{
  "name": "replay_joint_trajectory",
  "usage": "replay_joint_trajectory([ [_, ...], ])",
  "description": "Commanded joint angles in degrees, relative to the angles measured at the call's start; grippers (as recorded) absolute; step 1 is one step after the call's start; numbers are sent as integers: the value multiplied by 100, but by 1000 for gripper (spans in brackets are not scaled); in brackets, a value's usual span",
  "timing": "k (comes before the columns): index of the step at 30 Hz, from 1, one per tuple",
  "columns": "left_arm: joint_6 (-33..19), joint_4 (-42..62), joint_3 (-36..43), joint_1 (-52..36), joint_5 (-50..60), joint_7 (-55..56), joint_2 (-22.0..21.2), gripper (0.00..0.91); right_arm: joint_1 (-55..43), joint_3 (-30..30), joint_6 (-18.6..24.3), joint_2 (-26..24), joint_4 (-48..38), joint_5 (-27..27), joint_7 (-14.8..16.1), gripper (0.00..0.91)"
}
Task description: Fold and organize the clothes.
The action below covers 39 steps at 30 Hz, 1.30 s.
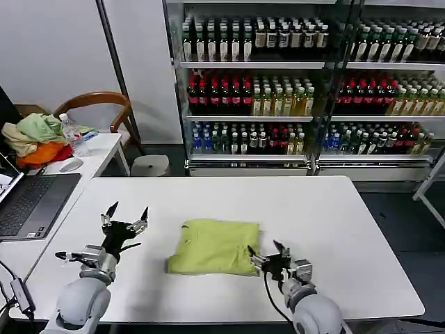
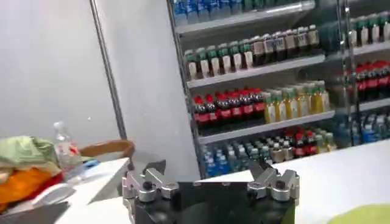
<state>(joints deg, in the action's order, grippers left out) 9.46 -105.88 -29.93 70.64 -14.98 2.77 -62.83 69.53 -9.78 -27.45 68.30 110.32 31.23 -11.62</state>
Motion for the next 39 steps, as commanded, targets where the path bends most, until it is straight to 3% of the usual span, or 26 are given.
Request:
replay_joint_trajectory([
  [1, -222, 55, -334, 277, 190, -162, 214, 907, -110, 335, -34, 147, -342, 943, -146, 907],
  [5, -229, 54, -319, 319, 192, -132, 204, 907, -138, 261, 49, 122, -337, 1213, -140, 907],
  [6, -230, 55, -318, 328, 190, -117, 202, 907, -134, 254, 59, 115, -314, 1235, -142, 867],
  [7, -231, 55, -320, 344, 192, -110, 203, 907, -116, 242, 65, 89, -250, 1269, -131, 353],
  [8, -230, 56, -321, 351, 192, -106, 203, 907, -113, 241, 66, 82, -244, 1271, -130, 0],
  [27, -236, 79, -313, 443, 198, 41, 162, 907, -112, 186, 57, 28, -137, 1329, -139, 0],
  [39, -231, 25, -282, 481, 197, 64, 151, 907, -1128, -74, 79, 32, -1048, 981, 91, 0],
])
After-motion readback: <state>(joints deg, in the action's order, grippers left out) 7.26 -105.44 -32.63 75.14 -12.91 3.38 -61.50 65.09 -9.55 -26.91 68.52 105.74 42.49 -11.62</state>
